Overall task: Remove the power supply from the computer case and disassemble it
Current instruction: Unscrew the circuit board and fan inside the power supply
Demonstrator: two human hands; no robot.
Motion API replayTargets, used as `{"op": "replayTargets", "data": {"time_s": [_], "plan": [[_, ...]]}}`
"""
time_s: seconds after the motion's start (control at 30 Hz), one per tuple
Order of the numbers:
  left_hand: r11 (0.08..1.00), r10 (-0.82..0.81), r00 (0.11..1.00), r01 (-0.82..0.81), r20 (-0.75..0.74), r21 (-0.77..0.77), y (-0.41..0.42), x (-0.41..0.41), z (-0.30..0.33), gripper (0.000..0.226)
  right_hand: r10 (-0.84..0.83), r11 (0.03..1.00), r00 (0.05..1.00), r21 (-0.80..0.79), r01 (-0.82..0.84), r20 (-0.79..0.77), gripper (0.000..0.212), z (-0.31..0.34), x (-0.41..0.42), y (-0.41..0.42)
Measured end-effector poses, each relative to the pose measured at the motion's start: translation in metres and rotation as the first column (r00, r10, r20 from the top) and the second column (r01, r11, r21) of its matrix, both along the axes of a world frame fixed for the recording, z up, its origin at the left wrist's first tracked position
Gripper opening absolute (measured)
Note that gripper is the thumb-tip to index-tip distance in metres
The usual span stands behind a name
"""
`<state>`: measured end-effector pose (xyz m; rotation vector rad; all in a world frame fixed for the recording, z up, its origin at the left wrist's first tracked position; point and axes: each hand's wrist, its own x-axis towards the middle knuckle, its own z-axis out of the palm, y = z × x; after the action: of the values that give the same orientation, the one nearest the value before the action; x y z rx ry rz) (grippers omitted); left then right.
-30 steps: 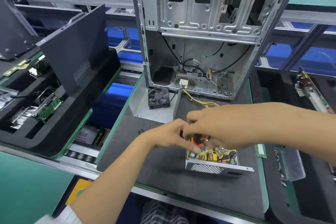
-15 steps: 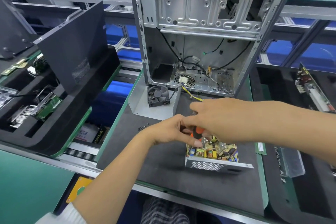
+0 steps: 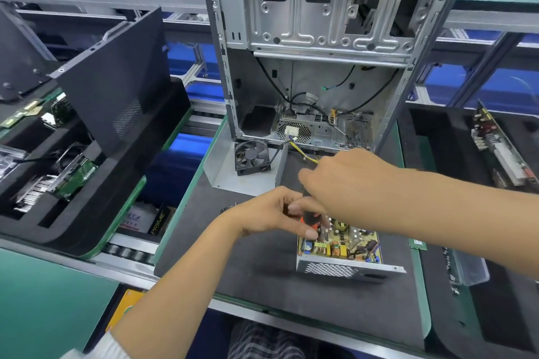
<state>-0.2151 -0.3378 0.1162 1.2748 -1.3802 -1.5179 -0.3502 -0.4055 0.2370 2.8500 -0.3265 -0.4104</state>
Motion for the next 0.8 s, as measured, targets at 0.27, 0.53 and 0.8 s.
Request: {"op": "replayTargets", "data": {"time_s": [0.27, 0.53, 0.8], "plan": [[0.999, 0.041, 0.999, -0.041, 0.002, 0.022, 0.0, 0.006, -0.009, 0.01, 0.17, 0.971, 0.972, 0.193, -0.139, -0.159, 0.042, -0.006, -0.003, -0.011], [1.0, 0.024, 0.999, -0.024, 0.03, 0.008, -0.003, 0.001, -0.002, 0.019, -0.082, 0.977, 0.992, 0.188, 0.098, -0.093, 0.054, 0.013, -0.007, -0.012], [0.999, -0.044, 0.999, 0.045, 0.029, -0.024, -0.004, 0.004, -0.005, 0.019, 0.084, 0.988, 0.988, 0.138, -0.065, -0.13, 0.026, 0.003, -0.006, -0.005]]}}
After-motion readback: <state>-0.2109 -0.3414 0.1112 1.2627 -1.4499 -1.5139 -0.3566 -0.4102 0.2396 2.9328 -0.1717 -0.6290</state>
